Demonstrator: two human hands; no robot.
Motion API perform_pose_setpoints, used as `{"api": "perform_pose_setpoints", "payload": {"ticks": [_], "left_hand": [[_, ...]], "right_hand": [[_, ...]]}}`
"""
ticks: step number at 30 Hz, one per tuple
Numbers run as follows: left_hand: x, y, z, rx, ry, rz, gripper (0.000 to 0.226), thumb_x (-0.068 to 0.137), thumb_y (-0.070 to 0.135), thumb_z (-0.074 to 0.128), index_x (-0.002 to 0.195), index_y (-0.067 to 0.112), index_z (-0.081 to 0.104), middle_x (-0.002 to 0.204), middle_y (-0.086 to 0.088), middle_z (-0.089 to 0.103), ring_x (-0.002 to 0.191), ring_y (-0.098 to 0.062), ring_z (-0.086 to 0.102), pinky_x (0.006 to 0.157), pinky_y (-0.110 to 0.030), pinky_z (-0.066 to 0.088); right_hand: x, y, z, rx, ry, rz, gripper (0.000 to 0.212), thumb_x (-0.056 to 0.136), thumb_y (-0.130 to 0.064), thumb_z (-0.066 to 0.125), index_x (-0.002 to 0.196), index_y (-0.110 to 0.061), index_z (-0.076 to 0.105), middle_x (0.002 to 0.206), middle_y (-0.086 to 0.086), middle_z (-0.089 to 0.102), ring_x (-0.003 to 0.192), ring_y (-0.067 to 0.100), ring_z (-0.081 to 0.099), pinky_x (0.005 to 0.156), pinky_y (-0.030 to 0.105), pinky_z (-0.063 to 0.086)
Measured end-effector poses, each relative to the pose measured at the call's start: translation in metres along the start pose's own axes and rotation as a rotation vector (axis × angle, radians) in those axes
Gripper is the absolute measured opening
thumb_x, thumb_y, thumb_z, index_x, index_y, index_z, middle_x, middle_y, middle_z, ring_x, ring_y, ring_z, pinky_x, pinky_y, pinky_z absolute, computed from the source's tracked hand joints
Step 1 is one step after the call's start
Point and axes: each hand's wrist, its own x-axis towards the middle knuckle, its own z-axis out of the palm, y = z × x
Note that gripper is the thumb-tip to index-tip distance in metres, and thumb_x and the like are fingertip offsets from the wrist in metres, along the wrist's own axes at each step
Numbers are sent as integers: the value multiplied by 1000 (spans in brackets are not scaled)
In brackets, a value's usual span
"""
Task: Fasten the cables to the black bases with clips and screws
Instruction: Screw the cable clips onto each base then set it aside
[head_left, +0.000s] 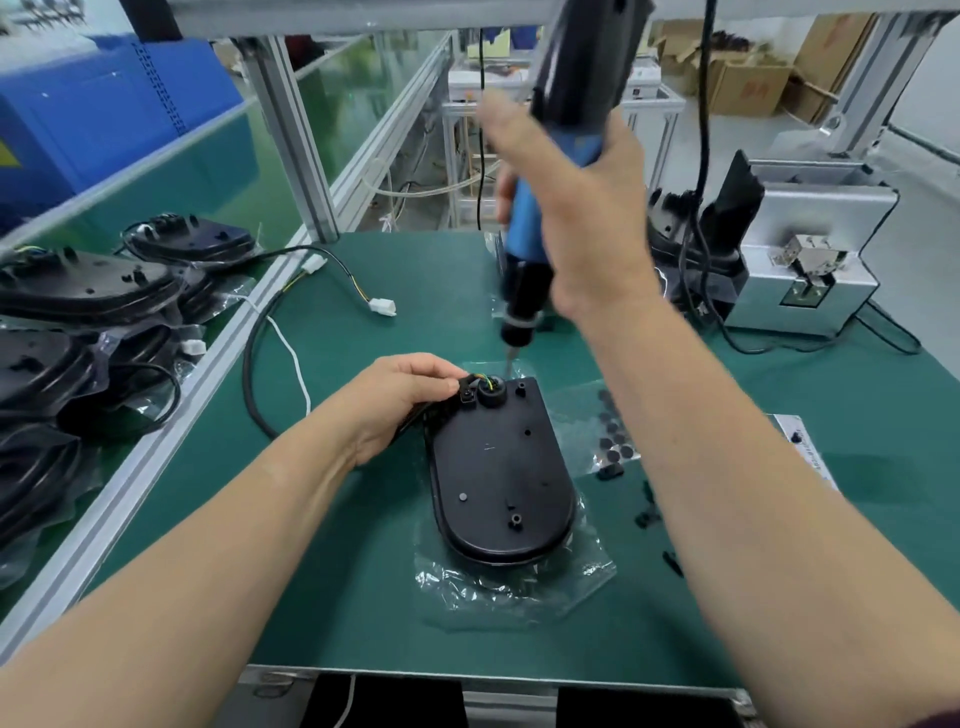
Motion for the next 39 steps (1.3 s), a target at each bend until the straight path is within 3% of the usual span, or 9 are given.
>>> {"api": "perform_pose_setpoints", "payload": {"ticks": [2,9,14,20,23,27,31,35,39], "left_hand": [[-2,1,2,64,14,25,5,83,3,69,89,4,69,89,-14,66,81,-20,58,80,-27,45],[3,11,6,32,37,-75,13,78,-4,70,75,6,63,73,-11,64,63,-17,59,57,-17,49],[5,12,6,21,44,-127,10,78,-2,69,78,6,63,77,-11,66,66,-18,62,65,-22,50],[3,11,6,40,48,-126,7,77,5,71,79,8,65,78,-10,69,66,-16,64,61,-19,51],[2,14,11,132,67,-96,9,80,1,68,77,8,63,75,-8,66,68,-17,58,65,-24,44],[1,21,17,332,108,-5,7,79,-3,67,77,3,63,73,-7,62,70,-18,52,68,-26,38],[20,47,47,678,80,113,28,78,-9,60,93,13,70,90,-1,68,87,-15,60,75,-25,47],[50,71,102,1051,-73,148,35,81,-2,46,101,13,71,102,-2,66,90,-17,62,76,-25,49],[81,70,150,1257,-214,140,16,86,6,53,94,2,66,99,-10,67,90,-28,61,81,-33,53]], "right_hand": [[5,-8,-27,-102,66,114,27,81,-26,81,82,-15,56,63,-1,57,52,14,54,51,27,49],[-4,-4,-162,-444,285,573,40,83,-41,79,99,-12,56,71,7,58,45,15,61,46,25,51],[-35,14,-236,-604,413,727,82,77,-47,83,135,-7,40,117,16,56,48,15,67,45,27,52],[-60,36,-267,-583,490,742,75,76,-44,85,126,-4,45,121,25,59,72,25,67,64,41,62],[-63,35,-270,-818,518,685,66,74,-47,84,115,-8,49,117,14,60,97,26,62,87,48,56],[-64,29,-258,-1203,501,512,60,81,-38,77,123,-6,50,126,14,53,114,30,49,93,36,40],[-65,27,-212,-1352,213,65,27,91,-15,64,117,-13,61,118,6,55,112,22,48,95,27,36],[-66,46,-177,-1341,-308,358,16,93,-13,61,104,-17,72,106,-1,68,103,18,61,90,28,47],[-70,55,-182,-1432,-386,511,19,91,-12,62,106,-18,72,114,3,66,110,24,60,96,37,49]]}}
